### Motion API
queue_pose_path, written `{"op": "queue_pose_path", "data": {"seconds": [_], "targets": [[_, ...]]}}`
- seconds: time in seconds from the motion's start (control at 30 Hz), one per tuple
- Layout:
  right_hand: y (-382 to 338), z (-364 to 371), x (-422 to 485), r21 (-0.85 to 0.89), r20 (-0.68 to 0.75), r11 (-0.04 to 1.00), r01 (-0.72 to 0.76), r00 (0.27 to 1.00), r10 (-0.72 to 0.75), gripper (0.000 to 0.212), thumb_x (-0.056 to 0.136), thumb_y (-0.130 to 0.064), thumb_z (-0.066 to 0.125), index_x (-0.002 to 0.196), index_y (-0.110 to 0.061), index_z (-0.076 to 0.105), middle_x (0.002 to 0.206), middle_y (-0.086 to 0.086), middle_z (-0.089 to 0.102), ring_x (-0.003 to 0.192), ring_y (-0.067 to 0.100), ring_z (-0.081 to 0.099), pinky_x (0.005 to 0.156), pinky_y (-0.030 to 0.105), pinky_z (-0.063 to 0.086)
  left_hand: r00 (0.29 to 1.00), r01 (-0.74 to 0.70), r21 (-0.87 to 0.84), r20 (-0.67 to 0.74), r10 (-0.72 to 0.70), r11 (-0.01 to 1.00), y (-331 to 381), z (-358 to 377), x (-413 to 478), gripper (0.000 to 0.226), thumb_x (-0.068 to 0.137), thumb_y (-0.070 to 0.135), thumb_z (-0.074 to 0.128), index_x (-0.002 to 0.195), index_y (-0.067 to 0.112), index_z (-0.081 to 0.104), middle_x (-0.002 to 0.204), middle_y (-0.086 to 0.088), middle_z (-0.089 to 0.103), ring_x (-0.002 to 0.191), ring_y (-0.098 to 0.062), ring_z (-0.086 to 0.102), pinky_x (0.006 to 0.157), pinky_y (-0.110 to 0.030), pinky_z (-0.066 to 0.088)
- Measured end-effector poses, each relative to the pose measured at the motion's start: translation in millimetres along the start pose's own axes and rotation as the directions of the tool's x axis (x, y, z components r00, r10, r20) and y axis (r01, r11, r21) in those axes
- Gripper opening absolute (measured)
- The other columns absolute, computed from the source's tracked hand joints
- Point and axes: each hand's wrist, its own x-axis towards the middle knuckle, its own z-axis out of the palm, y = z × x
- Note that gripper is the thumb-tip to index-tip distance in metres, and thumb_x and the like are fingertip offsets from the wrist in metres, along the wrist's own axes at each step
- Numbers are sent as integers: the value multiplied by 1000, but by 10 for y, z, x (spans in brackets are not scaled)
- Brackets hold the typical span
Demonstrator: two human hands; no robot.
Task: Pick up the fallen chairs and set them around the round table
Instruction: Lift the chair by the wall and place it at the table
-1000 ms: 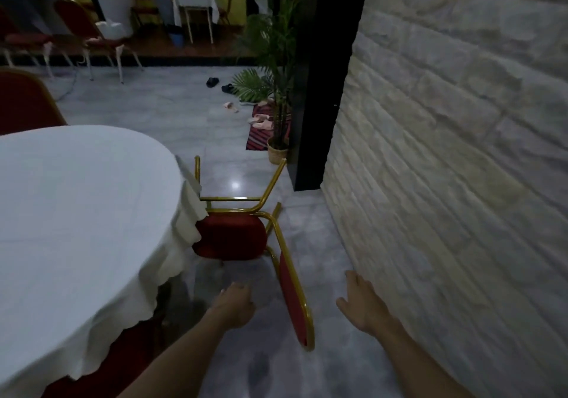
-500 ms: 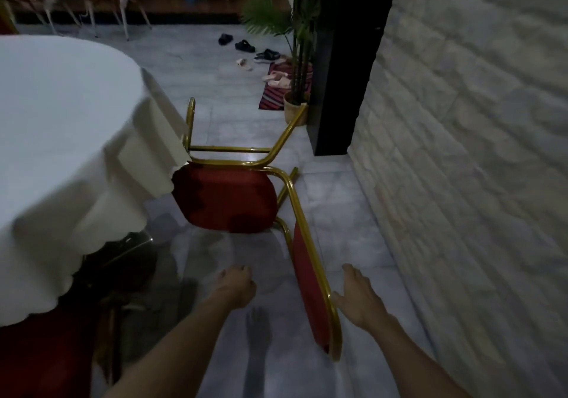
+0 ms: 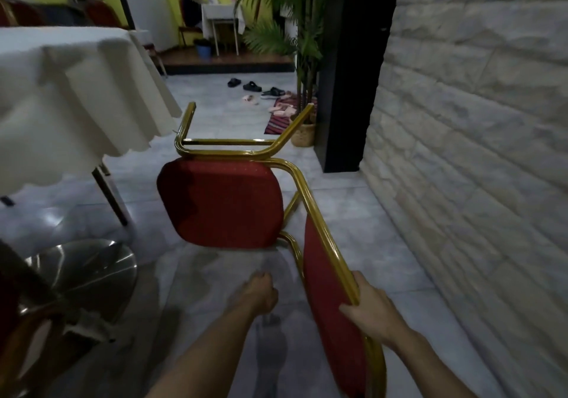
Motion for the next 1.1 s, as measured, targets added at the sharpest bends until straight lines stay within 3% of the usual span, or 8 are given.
{"op": "queue_pose_path", "data": {"seconds": [0.27, 0.37, 0.53, 0.83, 1.1], "targets": [[-28, 54, -46, 94, -24, 995, -46, 999, 48, 57, 72, -17, 60, 122, -41, 46, 83, -2, 70, 71, 16, 68, 67, 34, 58, 998, -50, -61, -28, 48, 997, -51, 10, -137, 58, 98, 26, 40, 149, 5, 24, 156, -15, 29, 144, -27, 29, 119, -33, 25], [-74, 59, -48, 93, -33, 995, -45, 998, 48, 53, 74, -11, 60, 121, -35, 51, 79, -1, 67, 67, 15, 65, 54, 25, 47, 997, -65, -81, -53, 61, 995, -152, 13, -197, 59, 98, 25, 41, 150, 4, 22, 157, -14, 28, 145, -26, 28, 118, -32, 24], [-205, 10, -28, 6, -5, 999, -48, 999, 48, 46, 72, -7, 58, 114, -22, 52, 84, 4, 65, 72, 20, 64, 53, 24, 43, 989, -125, -105, -89, 116, 987, -213, -24, -303, 58, 99, 23, 40, 151, 5, 21, 157, -13, 28, 144, -26, 29, 117, -30, 23], [-582, -201, 17, -89, 46, 993, -74, 996, 79, 52, 59, -8, 64, 109, -15, 52, 98, 8, 64, 88, 26, 64, 70, 35, 57, 982, -180, -188, -90, 166, 966, -158, -239, -518, 57, 99, 21, 40, 151, 8, 22, 157, -11, 30, 144, -24, 32, 117, -31, 27], [-1046, -765, -224, -48, 125, 985, -166, 977, 171, 51, 48, -7, 66, 98, -14, 57, 97, 9, 65, 88, 26, 65, 70, 36, 59, 990, -140, -235, -38, 135, 962, 12, -674, -1071, 54, 99, 19, 39, 150, 8, 25, 155, -12, 33, 143, -25, 33, 116, -32, 26]]}}
